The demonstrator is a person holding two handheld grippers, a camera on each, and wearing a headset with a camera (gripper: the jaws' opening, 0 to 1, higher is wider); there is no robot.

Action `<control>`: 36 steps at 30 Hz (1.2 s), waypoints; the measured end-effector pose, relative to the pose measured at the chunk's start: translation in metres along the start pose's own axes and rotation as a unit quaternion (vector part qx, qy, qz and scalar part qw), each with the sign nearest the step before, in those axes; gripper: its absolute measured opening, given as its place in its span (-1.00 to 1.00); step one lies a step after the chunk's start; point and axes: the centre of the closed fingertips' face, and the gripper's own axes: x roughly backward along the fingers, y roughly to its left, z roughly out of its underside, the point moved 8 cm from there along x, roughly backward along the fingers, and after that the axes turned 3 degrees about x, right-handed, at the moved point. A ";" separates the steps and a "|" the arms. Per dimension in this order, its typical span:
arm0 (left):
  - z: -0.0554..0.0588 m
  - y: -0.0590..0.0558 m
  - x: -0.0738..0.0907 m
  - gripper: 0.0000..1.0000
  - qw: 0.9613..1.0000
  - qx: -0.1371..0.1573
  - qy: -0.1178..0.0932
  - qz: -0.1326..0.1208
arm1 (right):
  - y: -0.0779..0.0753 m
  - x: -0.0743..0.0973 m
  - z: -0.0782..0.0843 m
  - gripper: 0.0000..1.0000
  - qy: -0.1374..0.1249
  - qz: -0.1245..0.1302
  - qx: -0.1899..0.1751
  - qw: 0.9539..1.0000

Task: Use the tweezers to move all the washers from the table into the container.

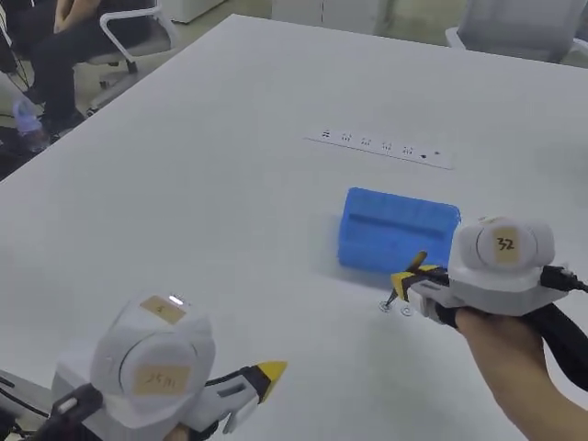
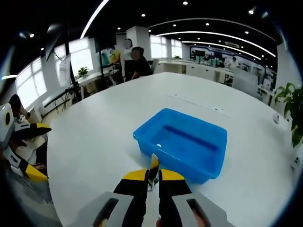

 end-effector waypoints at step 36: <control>0.001 -0.001 0.000 0.79 1.000 -0.002 0.008 -0.005 | -0.003 0.009 -0.009 -0.94 0.005 -0.015 0.014 1.000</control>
